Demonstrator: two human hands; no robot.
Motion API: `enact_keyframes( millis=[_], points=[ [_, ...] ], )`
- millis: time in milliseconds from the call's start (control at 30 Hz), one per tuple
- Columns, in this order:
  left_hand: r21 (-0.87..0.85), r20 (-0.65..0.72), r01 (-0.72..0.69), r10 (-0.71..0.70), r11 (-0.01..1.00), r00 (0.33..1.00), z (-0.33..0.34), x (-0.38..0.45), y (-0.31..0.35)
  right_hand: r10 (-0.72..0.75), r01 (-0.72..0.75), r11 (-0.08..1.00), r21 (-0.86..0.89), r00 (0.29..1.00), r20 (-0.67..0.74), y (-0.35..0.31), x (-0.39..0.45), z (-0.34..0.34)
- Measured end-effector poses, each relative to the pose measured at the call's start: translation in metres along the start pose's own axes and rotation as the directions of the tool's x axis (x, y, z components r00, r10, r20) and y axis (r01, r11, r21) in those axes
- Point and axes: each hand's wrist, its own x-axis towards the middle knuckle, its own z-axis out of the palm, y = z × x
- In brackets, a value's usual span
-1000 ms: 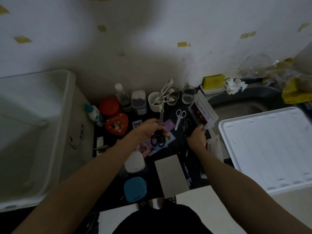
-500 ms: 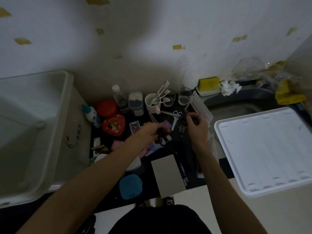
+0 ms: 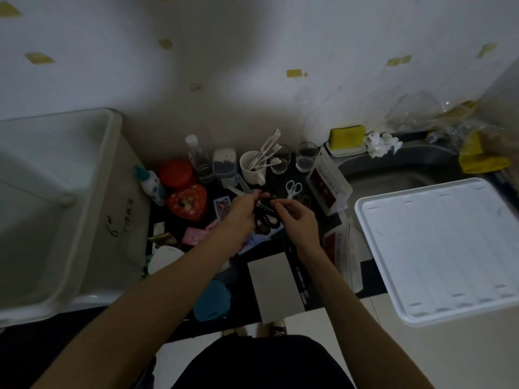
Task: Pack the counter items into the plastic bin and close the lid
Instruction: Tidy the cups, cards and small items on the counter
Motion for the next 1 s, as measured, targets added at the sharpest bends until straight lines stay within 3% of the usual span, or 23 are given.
enact_keyframes(
  millis=[133, 167, 267, 367, 567, 733, 900, 1000],
  points=[
    [0.0, -0.095, -0.073, 0.073, 0.997, 0.993, -0.011, 0.002, 0.013, 0.103, -0.129, 0.98, -0.149, 0.98, -0.17, 0.012, 0.029, -0.008],
    [0.024, -0.091, -0.086, 0.088, 0.996, 0.992, -0.016, 0.006, 0.016, 0.146, -0.2, 0.944, -0.263, 0.967, -0.211, 0.021, 0.039, -0.008],
    [0.137, -0.032, -0.141, 0.146, 0.981, 0.989, -0.023, 0.001, 0.019, 0.286, -0.376, 0.687, -0.622, 0.927, -0.244, 0.047, 0.059, -0.003],
    [0.2, 0.023, -0.165, 0.164, 0.966, 0.986, -0.029, -0.002, 0.018, 0.3, -0.396, 0.602, -0.694, 0.917, -0.263, 0.062, 0.065, 0.002],
    [0.273, -0.013, -0.142, 0.152, 0.952, 0.988, -0.036, 0.001, 0.023, 0.257, -0.362, 0.637, -0.681, 0.932, -0.256, 0.075, 0.075, -0.006],
    [0.204, -0.046, -0.037, 0.048, 0.978, 0.998, -0.034, 0.001, 0.031, 0.344, -0.418, 0.777, -0.47, 0.908, -0.239, 0.075, 0.093, -0.014],
    [0.229, 0.01, -0.076, 0.076, 0.97, 0.997, -0.035, 0.002, 0.035, 0.343, -0.398, 0.847, -0.352, 0.916, -0.211, 0.063, 0.113, 0.0],
    [0.243, 0.026, -0.102, 0.098, 0.965, 0.995, -0.038, 0.007, 0.035, 0.407, -0.455, 0.826, -0.333, 0.89, -0.207, 0.06, 0.124, 0.01]
  ],
)
